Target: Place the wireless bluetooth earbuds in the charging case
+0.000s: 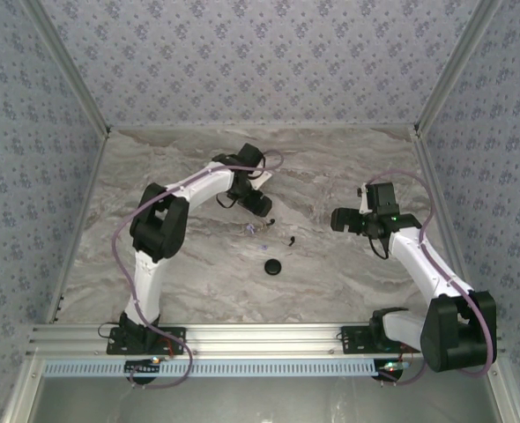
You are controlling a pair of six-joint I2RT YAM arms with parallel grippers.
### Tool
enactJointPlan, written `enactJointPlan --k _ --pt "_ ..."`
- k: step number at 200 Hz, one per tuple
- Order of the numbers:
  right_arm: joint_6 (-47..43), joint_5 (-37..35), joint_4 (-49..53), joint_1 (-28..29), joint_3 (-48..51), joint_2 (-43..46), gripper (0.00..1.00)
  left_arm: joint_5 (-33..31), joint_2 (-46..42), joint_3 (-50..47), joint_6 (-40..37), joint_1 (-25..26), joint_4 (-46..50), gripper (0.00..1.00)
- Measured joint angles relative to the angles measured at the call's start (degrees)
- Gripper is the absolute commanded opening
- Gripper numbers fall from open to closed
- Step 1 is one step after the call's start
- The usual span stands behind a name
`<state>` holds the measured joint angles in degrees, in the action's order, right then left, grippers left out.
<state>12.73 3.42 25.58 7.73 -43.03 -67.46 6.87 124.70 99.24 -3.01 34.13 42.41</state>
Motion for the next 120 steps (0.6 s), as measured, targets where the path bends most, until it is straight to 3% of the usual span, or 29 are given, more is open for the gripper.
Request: enactJointPlan --k 55,120 --pt "0.4 -0.2 0.3 0.0 0.0 0.0 1.00 -0.1 3.0 2.4 -0.6 0.0 1.4 0.80" --pt "0.6 -0.2 0.5 0.1 0.0 -0.1 1.00 -1.4 4.9 4.6 0.2 0.0 1.5 0.62"
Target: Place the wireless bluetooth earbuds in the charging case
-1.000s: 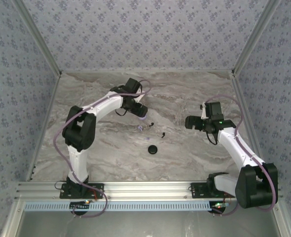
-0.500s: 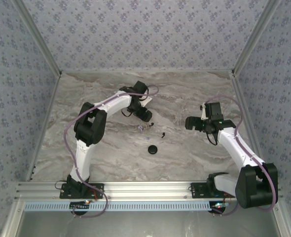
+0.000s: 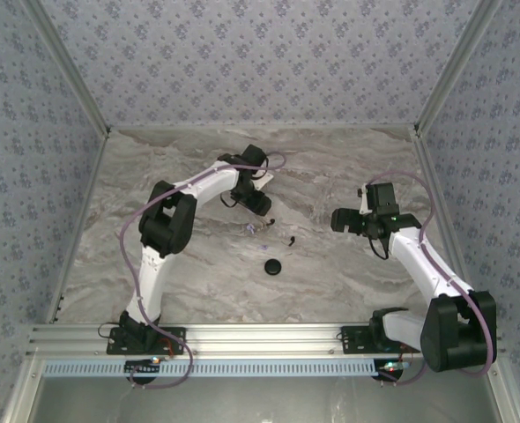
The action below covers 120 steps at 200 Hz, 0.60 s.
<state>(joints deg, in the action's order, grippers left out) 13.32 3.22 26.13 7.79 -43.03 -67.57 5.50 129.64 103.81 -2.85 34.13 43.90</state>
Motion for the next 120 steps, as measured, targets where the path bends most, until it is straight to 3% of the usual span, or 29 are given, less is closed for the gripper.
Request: enactJointPlan --k 27,73,120 --pt "0.1 0.0 0.0 0.0 0.0 -0.4 1.00 -0.9 0.2 0.3 1.9 0.0 -0.1 0.56" --pt "0.4 0.0 0.1 0.1 0.0 -1.1 1.00 -1.9 0.2 0.3 6.3 0.3 -0.4 0.55" --pt "0.4 0.0 0.0 0.3 0.0 -1.8 1.00 -2.2 0.3 0.6 17.9 1.8 -0.8 0.54"
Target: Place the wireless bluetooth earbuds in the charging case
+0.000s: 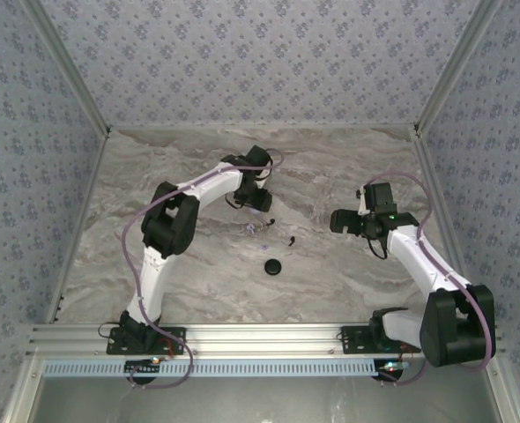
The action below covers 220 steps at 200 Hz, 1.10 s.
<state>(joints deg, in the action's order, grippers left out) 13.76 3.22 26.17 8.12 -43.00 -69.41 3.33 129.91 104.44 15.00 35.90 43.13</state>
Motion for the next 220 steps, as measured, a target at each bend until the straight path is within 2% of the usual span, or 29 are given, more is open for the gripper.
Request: enactJointPlan --k 44,90,130,157,194,220 --pt "0.0 0.0 0.0 0.1 0.0 -1.6 1.00 -1.7 2.0 3.1 10.4 1.8 -1.0 0.54" --pt "0.0 0.2 -0.1 0.5 0.0 -2.6 1.00 -2.1 2.8 4.2 16.5 1.9 -1.3 0.57" --pt "0.0 1.0 -0.2 0.6 0.0 -3.9 1.00 -1.2 3.4 5.4 17.9 1.9 -3.2 0.75" --pt "0.0 2.7 -0.2 1.2 -0.6 -5.7 1.00 -1.0 3.4 5.4 17.3 1.9 -4.8 0.81" --pt "0.0 5.6 -0.3 3.9 -4.4 -10.3 1.00 -0.2 1.3 4.8 15.5 1.2 -5.8 0.80" --pt "0.0 7.3 -0.6 6.8 -9.0 -14.8 1.00 1.4 -3.4 2.1 13.7 -0.6 -6.7 0.70"
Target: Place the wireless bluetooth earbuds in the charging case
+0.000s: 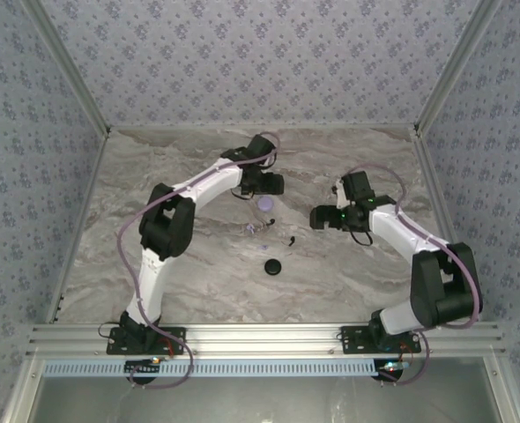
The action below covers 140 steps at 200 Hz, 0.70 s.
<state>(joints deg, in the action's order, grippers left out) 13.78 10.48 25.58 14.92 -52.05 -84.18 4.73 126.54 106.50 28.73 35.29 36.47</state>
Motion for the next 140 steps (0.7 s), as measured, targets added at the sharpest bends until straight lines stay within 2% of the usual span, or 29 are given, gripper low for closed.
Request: enactJointPlan --k 12,34,62,76,101,112,140 --pt "0.1 1.0 -0.1 1.3 -2.4 -2.4 1.00 0.9 -2.1 -1.4 -0.5 -1.5 -0.7 0.66" --pt "0.6 2.6 -0.2 3.7 -7.3 -7.4 0.92 2.4 -4.5 -3.8 -1.5 -4.6 -2.1 0.57" --pt "1.7 5.4 -0.5 5.8 -12.9 -13.8 0.71 4.2 -4.5 -5.4 -2.6 -7.9 -2.6 0.48" --pt "2.0 7.1 -0.5 6.5 -16.1 -17.2 0.59 5.1 -4.4 -5.6 -3.0 -8.6 -2.7 0.40" --pt "3.8 9.1 -0.7 7.3 -21.3 -22.5 0.33 7.1 -3.5 -5.6 -3.8 -8.7 -3.3 0.37" --pt "3.8 10.4 -0.7 7.6 -23.4 -24.8 0.24 8.2 -2.5 -5.4 -3.8 -8.7 -3.3 0.36" --pt "4.5 12.6 -0.5 8.7 -27.6 -29.8 0.19 10.1 0.0 -5.4 -3.8 -8.6 -3.5 0.34"
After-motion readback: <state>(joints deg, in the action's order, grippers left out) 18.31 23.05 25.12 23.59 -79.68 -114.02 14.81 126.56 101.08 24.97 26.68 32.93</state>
